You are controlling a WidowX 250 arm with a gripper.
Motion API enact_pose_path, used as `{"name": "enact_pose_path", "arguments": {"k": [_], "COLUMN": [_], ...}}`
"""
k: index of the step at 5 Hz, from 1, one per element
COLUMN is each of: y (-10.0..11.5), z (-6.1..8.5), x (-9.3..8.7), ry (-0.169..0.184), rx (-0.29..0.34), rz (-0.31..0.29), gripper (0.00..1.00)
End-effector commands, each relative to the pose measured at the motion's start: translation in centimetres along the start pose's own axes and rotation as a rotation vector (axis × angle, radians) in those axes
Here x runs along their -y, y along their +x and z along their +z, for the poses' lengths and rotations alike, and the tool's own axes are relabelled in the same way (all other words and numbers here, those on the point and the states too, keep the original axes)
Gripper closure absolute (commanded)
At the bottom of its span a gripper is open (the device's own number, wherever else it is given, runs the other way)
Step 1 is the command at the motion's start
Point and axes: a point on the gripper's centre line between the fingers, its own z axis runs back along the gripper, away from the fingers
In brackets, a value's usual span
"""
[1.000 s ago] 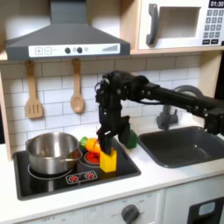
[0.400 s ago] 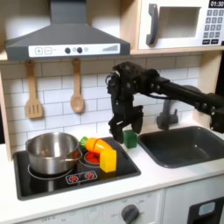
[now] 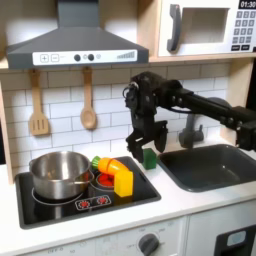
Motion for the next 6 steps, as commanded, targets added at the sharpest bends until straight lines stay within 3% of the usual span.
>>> {"name": "enact_pose_path", "arguments": {"k": [1,3,6], "y": [2.5,3.6,3.9], "z": [-1.0,-1.9,-2.9], "x": [1.2,2.0,4.1], "ry": [0.073,0.129,0.129], "rx": [0.003,-0.005,-0.062], "rz": [-0.097,-0.159,-0.183], "gripper": [0.0,0.0,0.0]}}
